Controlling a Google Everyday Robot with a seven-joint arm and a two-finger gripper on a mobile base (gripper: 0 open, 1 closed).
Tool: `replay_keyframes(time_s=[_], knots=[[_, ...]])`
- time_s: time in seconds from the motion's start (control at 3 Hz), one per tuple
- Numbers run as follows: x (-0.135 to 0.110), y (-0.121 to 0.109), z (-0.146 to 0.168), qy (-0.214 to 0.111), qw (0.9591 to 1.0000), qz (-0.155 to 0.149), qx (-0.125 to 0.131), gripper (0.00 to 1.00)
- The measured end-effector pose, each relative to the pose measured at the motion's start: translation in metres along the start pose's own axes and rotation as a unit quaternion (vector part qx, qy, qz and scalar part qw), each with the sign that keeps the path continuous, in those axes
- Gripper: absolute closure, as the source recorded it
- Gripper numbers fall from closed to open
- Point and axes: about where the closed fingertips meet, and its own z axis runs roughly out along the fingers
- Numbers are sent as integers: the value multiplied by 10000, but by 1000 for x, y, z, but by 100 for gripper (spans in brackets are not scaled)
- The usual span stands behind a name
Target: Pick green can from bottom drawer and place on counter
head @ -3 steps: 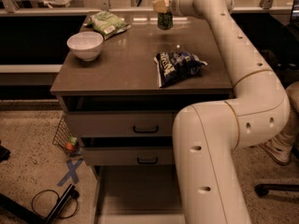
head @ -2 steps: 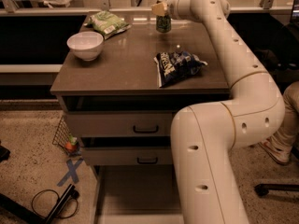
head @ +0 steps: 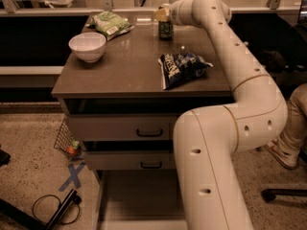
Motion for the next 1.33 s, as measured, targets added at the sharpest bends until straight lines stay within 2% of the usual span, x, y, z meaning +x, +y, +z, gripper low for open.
replay_keyframes(time_s=[1.0, 1.33], knots=[[6, 6, 8, 42, 10000, 9, -46, 13], [8, 8, 10, 55, 10000, 12, -60, 0]])
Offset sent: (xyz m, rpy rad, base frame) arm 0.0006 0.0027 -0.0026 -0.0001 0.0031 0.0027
